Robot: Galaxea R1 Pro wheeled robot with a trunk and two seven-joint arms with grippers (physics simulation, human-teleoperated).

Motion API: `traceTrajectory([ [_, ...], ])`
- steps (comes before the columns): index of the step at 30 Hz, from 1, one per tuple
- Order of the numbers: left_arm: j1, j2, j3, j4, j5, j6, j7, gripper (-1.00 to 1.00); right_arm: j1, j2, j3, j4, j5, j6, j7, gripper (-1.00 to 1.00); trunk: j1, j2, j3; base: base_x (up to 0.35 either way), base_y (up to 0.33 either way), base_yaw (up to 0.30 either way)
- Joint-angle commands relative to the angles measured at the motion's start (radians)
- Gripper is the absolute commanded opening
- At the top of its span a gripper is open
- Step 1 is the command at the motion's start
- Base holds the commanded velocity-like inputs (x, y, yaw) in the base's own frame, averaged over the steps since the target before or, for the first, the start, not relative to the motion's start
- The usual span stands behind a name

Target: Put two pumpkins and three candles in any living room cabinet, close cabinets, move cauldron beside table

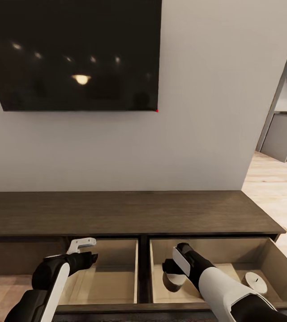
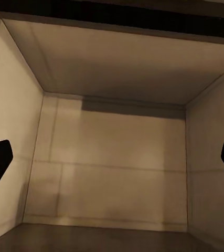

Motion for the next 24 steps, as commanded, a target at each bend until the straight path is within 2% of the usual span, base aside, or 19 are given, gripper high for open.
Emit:
traceTrajectory([
  [1, 0.000, -0.001, 0.001, -0.001, 0.011, 0.004, 0.009, 1.00, -0.001, -0.001, 0.007, -0.002, -0.010, 0.002, -0.007, -1.00, 0.000, -0.001, -0.005, 0.000, 0.000, 0.000],
  [5, 0.001, -0.001, 0.001, -0.001, 0.011, 0.004, 0.009, 1.00, -0.001, -0.002, 0.007, -0.002, -0.009, -0.001, -0.007, -1.00, 0.002, -0.002, -0.020, 0.000, 0.000, 0.000],
  [11, 0.002, -0.001, 0.001, -0.001, 0.011, 0.004, 0.009, 1.00, -0.001, -0.002, 0.007, 0.000, -0.009, -0.026, -0.006, -1.00, 0.002, -0.002, -0.020, 0.000, 0.000, 0.000],
  [15, 0.002, -0.001, 0.001, -0.001, 0.011, 0.004, 0.009, 1.00, -0.001, -0.002, 0.007, 0.049, -0.007, -0.061, -0.005, -1.00, 0.002, -0.002, -0.020, 0.000, 0.000, 0.000],
  [19, 0.002, -0.002, 0.000, -0.001, 0.011, 0.004, 0.009, 1.00, -0.001, -0.001, 0.007, 0.065, -0.007, -0.068, -0.005, -1.00, 0.004, -0.003, -0.036, 0.000, 0.000, 0.000],
  [24, 0.002, -0.003, -0.002, -0.001, 0.011, 0.004, 0.009, 1.00, -0.001, -0.002, 0.007, 0.069, -0.006, -0.072, -0.004, -1.00, 0.004, -0.003, -0.036, 0.000, 0.000, 0.000],
])
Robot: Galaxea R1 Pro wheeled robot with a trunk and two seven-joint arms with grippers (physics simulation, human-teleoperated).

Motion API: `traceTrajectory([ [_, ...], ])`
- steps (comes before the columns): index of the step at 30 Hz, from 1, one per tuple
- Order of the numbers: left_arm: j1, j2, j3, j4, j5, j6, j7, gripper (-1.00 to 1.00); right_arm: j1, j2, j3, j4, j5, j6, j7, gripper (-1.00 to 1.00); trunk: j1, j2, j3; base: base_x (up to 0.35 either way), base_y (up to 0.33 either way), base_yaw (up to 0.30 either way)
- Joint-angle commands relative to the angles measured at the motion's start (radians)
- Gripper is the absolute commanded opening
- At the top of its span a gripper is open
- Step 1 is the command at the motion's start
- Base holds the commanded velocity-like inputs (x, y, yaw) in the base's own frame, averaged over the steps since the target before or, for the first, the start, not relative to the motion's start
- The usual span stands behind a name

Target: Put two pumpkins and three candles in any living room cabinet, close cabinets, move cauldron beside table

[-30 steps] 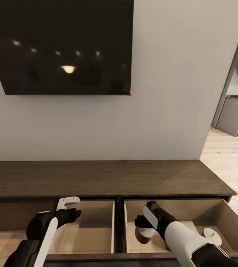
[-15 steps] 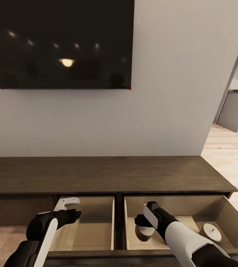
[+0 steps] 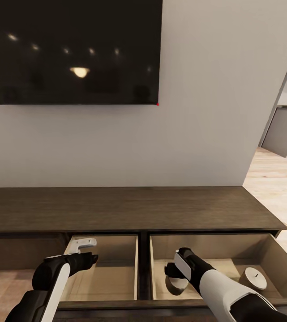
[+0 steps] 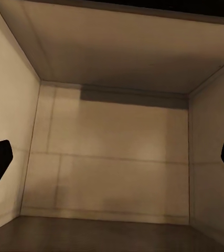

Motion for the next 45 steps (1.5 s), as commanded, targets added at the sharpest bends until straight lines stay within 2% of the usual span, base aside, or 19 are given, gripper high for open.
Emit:
traceTrajectory([
  [1, -0.001, -0.001, 0.001, -0.001, 0.010, 0.004, 0.009, 1.00, 0.000, 0.000, 0.007, -0.002, -0.011, 0.003, -0.007, -1.00, 0.000, 0.000, -0.001, 0.000, 0.000, 0.000],
  [5, -0.001, -0.001, 0.001, -0.001, 0.010, 0.004, 0.009, 1.00, 0.000, 0.000, 0.007, -0.002, -0.011, 0.002, -0.007, -1.00, 0.000, 0.000, -0.001, 0.000, 0.000, 0.000],
  [9, -0.001, -0.001, 0.001, -0.001, 0.009, 0.004, 0.010, 1.00, 0.000, -0.001, 0.007, -0.002, -0.011, -0.007, -0.007, -1.00, 0.002, -0.001, -0.016, 0.000, 0.000, 0.000],
  [17, -0.001, -0.001, 0.001, -0.001, 0.006, 0.004, 0.010, 1.00, 0.000, -0.002, 0.007, -0.002, -0.012, -0.015, -0.007, -1.00, 0.002, -0.001, -0.016, 0.000, 0.000, 0.000],
  [25, -0.001, -0.001, 0.001, -0.001, 0.005, 0.004, 0.010, 1.00, 0.000, -0.004, 0.000, 0.003, -0.022, -0.069, -0.006, -1.00, 0.002, -0.001, -0.016, 0.000, 0.000, 0.000],
  [45, -0.001, -0.003, 0.001, -0.001, 0.002, 0.004, 0.015, 1.00, 0.000, -0.004, 0.001, 0.004, -0.023, -0.074, -0.007, -1.00, 0.002, -0.001, -0.016, 0.000, -0.038, 0.000],
])
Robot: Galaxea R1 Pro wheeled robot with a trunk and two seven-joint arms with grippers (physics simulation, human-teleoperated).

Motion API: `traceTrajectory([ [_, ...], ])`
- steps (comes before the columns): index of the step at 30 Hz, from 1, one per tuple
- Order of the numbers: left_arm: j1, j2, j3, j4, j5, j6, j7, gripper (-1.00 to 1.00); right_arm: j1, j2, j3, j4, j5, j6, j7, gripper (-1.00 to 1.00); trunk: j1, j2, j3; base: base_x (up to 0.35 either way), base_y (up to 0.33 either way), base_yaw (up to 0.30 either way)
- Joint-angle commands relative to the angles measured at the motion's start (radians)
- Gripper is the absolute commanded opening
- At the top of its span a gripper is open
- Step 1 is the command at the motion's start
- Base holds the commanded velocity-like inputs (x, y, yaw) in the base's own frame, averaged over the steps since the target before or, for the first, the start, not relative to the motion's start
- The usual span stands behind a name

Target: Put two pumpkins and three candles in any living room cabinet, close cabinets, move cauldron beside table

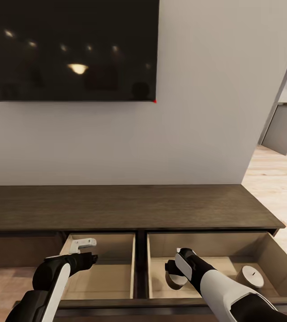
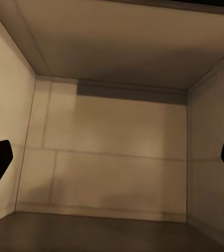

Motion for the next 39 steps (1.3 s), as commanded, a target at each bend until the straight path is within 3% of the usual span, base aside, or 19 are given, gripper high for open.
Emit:
traceTrajectory([
  [1, -0.001, -0.001, 0.001, -0.001, 0.011, 0.004, 0.009, 1.00, 0.000, 0.000, 0.008, -0.002, -0.011, 0.004, -0.007, -1.00, 0.000, 0.000, -0.001, 0.000, -0.060, 0.000],
  [38, -0.001, -0.004, -0.005, -0.001, 0.011, 0.004, 0.009, 1.00, 0.000, 0.006, 0.015, -0.005, -0.012, -0.008, -0.005, -1.00, 0.001, -0.001, -0.013, 0.000, -0.029, 0.000],
  [39, -0.001, -0.003, -0.005, -0.001, 0.011, 0.004, 0.009, 1.00, 0.000, 0.006, 0.015, -0.004, -0.012, -0.010, -0.005, 1.00, 0.001, -0.001, -0.013, 0.000, 0.000, 0.000],
])
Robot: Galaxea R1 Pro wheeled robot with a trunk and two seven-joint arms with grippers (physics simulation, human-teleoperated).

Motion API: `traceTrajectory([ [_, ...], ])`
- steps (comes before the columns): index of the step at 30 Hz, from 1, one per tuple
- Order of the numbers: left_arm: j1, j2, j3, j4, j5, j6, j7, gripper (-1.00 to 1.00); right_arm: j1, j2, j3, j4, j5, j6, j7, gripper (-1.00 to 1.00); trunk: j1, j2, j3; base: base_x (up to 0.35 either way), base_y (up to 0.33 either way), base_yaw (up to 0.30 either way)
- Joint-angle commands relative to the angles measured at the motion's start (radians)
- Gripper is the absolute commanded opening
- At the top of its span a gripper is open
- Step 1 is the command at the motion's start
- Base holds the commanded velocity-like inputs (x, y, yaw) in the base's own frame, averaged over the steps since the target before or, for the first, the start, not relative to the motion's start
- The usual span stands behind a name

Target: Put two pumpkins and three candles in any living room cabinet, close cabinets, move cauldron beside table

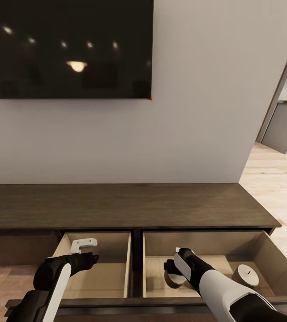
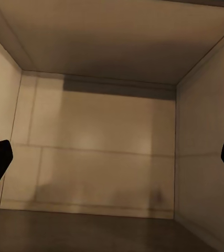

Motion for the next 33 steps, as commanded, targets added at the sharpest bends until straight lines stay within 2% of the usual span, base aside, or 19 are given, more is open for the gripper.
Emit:
traceTrajectory([
  [1, -0.001, 0.000, 0.001, -0.001, 0.011, 0.004, 0.009, 1.00, 0.000, 0.000, 0.008, -0.002, -0.011, 0.003, -0.007, 1.00, 0.000, 0.000, -0.001, 0.000, 0.000, 0.000],
  [23, -0.001, 0.001, 0.001, -0.001, 0.011, 0.004, 0.009, 1.00, 0.000, 0.000, 0.010, -0.001, -0.010, -0.001, -0.007, 1.00, 0.000, 0.000, -0.001, 0.000, 0.000, 0.000],
  [33, -0.001, 0.001, 0.001, -0.001, 0.011, 0.004, 0.009, 1.00, 0.000, 0.000, 0.010, -0.001, -0.010, 0.000, -0.007, 1.00, -0.005, 0.002, 0.038, 0.000, 0.000, 0.000],
])
